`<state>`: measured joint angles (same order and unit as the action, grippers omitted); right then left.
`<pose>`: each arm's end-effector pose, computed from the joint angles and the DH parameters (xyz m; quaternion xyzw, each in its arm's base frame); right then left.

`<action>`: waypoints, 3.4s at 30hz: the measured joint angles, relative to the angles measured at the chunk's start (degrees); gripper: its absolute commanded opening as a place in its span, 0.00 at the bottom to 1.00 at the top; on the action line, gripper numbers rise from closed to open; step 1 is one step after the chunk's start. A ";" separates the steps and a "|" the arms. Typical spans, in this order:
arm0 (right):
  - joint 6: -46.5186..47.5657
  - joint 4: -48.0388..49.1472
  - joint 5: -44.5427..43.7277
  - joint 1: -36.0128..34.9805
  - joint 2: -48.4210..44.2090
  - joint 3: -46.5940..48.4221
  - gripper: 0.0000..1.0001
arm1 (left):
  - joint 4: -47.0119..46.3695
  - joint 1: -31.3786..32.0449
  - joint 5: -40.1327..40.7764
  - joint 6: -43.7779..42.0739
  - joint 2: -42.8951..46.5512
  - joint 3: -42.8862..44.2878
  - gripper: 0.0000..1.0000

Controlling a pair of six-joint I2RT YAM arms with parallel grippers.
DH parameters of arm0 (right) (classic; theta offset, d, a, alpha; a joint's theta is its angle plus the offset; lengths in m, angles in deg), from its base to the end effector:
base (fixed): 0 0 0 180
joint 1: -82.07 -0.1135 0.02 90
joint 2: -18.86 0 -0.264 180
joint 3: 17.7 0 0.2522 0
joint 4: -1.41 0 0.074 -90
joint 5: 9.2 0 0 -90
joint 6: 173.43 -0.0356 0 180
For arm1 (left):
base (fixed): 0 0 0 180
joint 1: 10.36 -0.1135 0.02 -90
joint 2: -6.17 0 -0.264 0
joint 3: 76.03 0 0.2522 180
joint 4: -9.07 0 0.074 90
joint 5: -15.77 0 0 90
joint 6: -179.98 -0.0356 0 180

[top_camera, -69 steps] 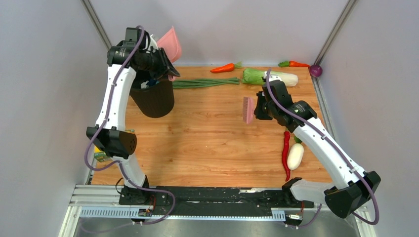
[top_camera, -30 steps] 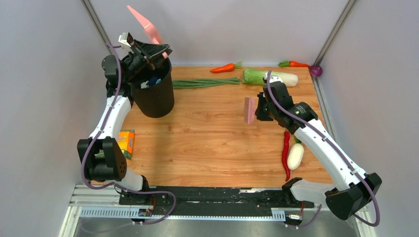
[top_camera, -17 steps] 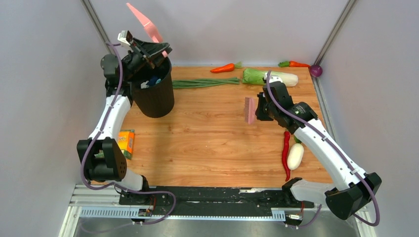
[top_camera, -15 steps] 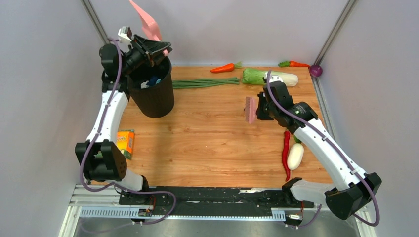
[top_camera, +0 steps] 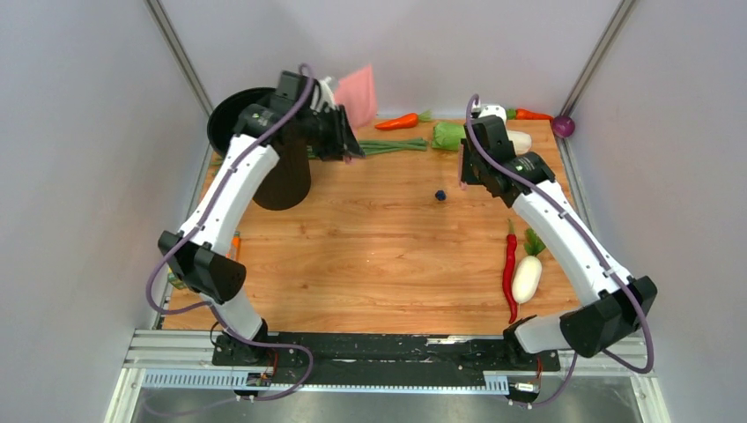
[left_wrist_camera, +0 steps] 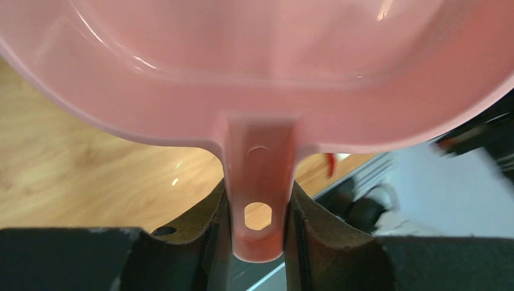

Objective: Sweep away the paper scraps from the table

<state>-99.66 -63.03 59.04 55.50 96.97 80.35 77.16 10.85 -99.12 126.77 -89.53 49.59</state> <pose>0.2555 0.1130 0.3828 -0.0089 0.9085 -0.0235 0.4171 0.3194 -0.1400 0.4363 -0.0257 0.8830 -0.3764 0.2793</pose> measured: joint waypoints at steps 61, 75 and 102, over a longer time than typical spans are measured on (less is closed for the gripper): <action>-0.81 11.02 26.82 17.84 18.53 5.44 0.00 | 19.98 30.40 23.23 -14.84 -29.35 -11.78 0.00; -0.66 14.53 33.48 18.25 17.81 -8.59 0.00 | 19.43 31.69 23.30 -14.86 -29.35 -11.78 0.00; 3.91 15.91 38.80 5.27 8.44 -21.59 0.00 | 16.48 31.91 29.18 -16.41 -29.09 -17.31 0.00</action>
<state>-95.75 -47.12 97.83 60.77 105.41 58.76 93.64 42.76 -69.94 110.36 -118.62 32.28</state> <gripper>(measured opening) 0.099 0.379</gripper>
